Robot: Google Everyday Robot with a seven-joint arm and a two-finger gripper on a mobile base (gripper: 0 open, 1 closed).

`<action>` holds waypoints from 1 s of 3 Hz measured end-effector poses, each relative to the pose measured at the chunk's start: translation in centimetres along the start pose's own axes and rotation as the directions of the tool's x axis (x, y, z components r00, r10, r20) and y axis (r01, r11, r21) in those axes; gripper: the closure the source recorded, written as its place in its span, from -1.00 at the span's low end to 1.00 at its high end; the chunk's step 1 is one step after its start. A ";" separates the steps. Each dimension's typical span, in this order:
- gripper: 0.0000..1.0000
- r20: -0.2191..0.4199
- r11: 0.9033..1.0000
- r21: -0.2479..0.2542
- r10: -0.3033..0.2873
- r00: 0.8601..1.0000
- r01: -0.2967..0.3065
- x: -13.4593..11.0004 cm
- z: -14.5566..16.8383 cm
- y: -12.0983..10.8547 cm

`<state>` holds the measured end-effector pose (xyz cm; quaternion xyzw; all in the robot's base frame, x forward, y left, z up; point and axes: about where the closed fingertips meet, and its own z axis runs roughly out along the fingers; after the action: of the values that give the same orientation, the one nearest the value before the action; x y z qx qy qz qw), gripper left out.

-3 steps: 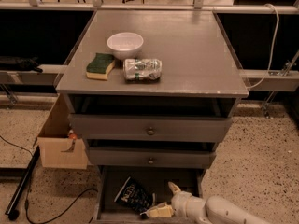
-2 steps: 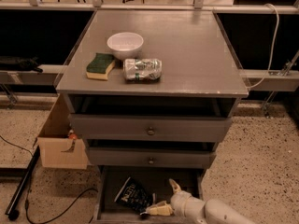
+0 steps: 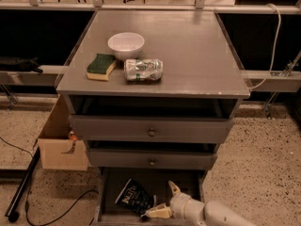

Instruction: Pick blue chip bag from bottom drawer and place on counter

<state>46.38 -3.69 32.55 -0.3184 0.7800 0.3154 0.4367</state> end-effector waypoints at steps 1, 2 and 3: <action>-1.00 -0.044 1.000 -0.024 -0.021 0.999 0.020 0.9 2.1 0.2; -1.00 -0.119 0.999 -0.040 0.007 0.993 -0.012 4.9 4.9 -0.4; -1.00 -0.151 0.998 -0.045 0.036 0.988 -0.043 7.2 6.5 -0.6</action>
Offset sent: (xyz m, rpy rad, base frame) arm 0.0061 0.0246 -0.0945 -0.1061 0.1281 0.0700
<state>46.93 -0.60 23.30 -0.3360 0.8091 0.3177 0.3627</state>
